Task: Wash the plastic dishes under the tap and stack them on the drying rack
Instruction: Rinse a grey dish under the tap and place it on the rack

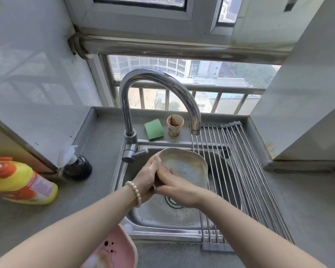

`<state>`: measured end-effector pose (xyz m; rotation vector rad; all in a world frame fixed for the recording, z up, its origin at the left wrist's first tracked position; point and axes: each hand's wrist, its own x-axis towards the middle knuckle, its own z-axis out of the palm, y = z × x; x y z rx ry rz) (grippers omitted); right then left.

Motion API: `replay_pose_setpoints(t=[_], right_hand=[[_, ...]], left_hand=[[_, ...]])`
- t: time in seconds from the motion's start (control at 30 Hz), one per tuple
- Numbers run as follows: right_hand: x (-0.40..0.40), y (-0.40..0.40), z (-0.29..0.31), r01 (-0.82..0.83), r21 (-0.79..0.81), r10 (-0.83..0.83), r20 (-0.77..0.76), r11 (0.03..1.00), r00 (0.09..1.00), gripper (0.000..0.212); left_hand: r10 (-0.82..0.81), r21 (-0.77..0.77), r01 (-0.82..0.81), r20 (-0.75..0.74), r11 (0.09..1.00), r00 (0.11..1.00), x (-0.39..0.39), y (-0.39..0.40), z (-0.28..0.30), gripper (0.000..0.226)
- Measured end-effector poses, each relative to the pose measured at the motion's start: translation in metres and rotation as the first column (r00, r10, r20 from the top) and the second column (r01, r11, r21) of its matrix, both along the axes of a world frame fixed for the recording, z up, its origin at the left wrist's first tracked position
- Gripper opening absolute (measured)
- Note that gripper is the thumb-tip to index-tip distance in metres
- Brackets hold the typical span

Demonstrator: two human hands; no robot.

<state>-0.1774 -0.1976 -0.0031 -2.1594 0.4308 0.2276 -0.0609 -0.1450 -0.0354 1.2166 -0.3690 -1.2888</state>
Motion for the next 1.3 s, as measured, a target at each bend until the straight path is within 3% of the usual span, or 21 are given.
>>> replay_pose_setpoints(t=[0.07, 0.13, 0.23, 0.3, 0.37, 0.43, 0.47, 0.53, 0.6, 0.63, 0.7, 0.8, 0.83, 0.87, 0.93, 0.97, 1.0, 1.17, 1.3], right_hand=[[-0.014, 0.005, 0.0, -0.138, -0.062, 0.132, -0.1, 0.988, 0.986, 0.076], [-0.029, 0.003, -0.003, -0.178, -0.18, 0.155, -0.135, 0.967, 0.979, 0.06], [-0.048, -0.02, -0.009, -0.181, -0.407, 0.119, -0.174, 0.895, 0.978, 0.052], [-0.055, -0.028, -0.019, -0.074, -0.617, 0.073, -0.026, 0.784, 0.997, 0.061], [-0.059, -0.032, -0.037, 0.258, -0.69, -0.066, 0.293, 0.676, 0.954, 0.047], [-0.054, -0.03, -0.048, 0.558, -0.506, -0.331, 0.471, 0.658, 0.818, 0.01], [-0.05, -0.029, -0.048, 0.677, -0.373, -0.515, 0.449, 0.634, 0.73, 0.014], [-0.046, -0.032, -0.053, 0.8, -0.055, -0.785, 0.163, 0.597, 0.597, 0.041], [-0.038, -0.034, -0.056, 0.848, 0.193, -0.86, -0.039, 0.493, 0.509, 0.02], [-0.036, -0.034, -0.057, 0.852, 0.195, -0.862, -0.058, 0.485, 0.504, 0.011], [-0.032, -0.034, -0.058, 0.857, 0.143, -0.862, -0.038, 0.495, 0.505, 0.016], [-0.031, -0.037, -0.057, 0.876, 0.127, -0.88, -0.042, 0.466, 0.474, 0.019], [-0.031, -0.04, -0.057, 0.881, 0.135, -0.884, -0.057, 0.454, 0.464, 0.02], [-0.031, -0.042, -0.059, 0.883, 0.143, -0.885, -0.071, 0.448, 0.46, 0.02], [-0.03, -0.047, -0.06, 0.884, 0.148, -0.886, -0.079, 0.443, 0.457, 0.019], [-0.03, -0.048, -0.06, 0.886, 0.148, -0.887, -0.081, 0.44, 0.454, 0.018], [-0.03, -0.05, -0.058, 0.886, 0.148, -0.888, -0.076, 0.439, 0.453, 0.017], [-0.026, -0.055, -0.056, 0.882, 0.188, -0.889, -0.075, 0.433, 0.452, 0.016], [-0.027, -0.056, -0.058, 0.869, 0.211, -0.878, -0.076, 0.448, 0.472, 0.016]], left_hand=[[0.066, -0.031, -0.064, 0.084, 0.998, 0.994, 0.004, -0.002, -0.002, 0.027], [0.086, -0.034, -0.08, 0.224, 0.996, 0.971, 0.013, -0.004, -0.001, 0.024], [0.049, 0.041, -0.085, 0.543, 0.996, 0.838, 0.027, -0.004, -0.009, 0.019], [-0.027, 0.119, -0.062, 0.63, 0.991, 0.776, 0.03, -0.004, -0.019, 0.021], [-0.116, 0.191, -0.017, 0.664, 0.981, 0.739, 0.026, -0.006, -0.027, 0.027], [-0.168, 0.24, -0.005, 0.694, 0.971, 0.7, 0.023, -0.009, -0.033, 0.026], [-0.179, 0.261, -0.014, 0.699, 0.965, 0.692, 0.023, -0.01, -0.035, 0.024], [-0.193, 0.295, -0.04, 0.716, 0.955, 0.67, 0.026, -0.01, -0.037, 0.025], [-0.226, 0.326, -0.047, 0.742, 0.944, 0.631, 0.028, -0.008, -0.037, 0.028], [-0.253, 0.344, -0.034, 0.75, 0.938, 0.612, 0.029, -0.009, -0.036, 0.026], [-0.318, 0.398, -0.004, 0.739, 0.917, 0.593, 0.032, -0.012, -0.029, 0.038], [-0.4, 0.492, 0.068, 0.612, 0.868, 0.682, 0.042, -0.016, -0.018, 0.05], [-0.434, 0.518, 0.078, 0.613, 0.852, 0.66, 0.046, -0.017, -0.014, 0.051], [-0.483, 0.552, 0.07, 0.654, 0.831, 0.582, 0.051, -0.018, -0.012, 0.052], [-0.564, 0.594, 0.023, 0.751, 0.805, 0.343, 0.06, -0.022, -0.009, 0.053], [-0.573, 0.595, 0.0, 0.775, 0.804, 0.266, 0.063, -0.025, -0.008, 0.053], [-0.574, 0.596, -0.016, 0.779, 0.803, 0.252, 0.066, -0.028, -0.006, 0.053], [-0.559, 0.656, 0.076, 0.57, 0.751, 0.602, 0.069, -0.034, 0.007, 0.044], [-0.546, 0.648, 0.08, 0.56, 0.757, 0.623, 0.07, -0.02, 0.004, 0.045]])
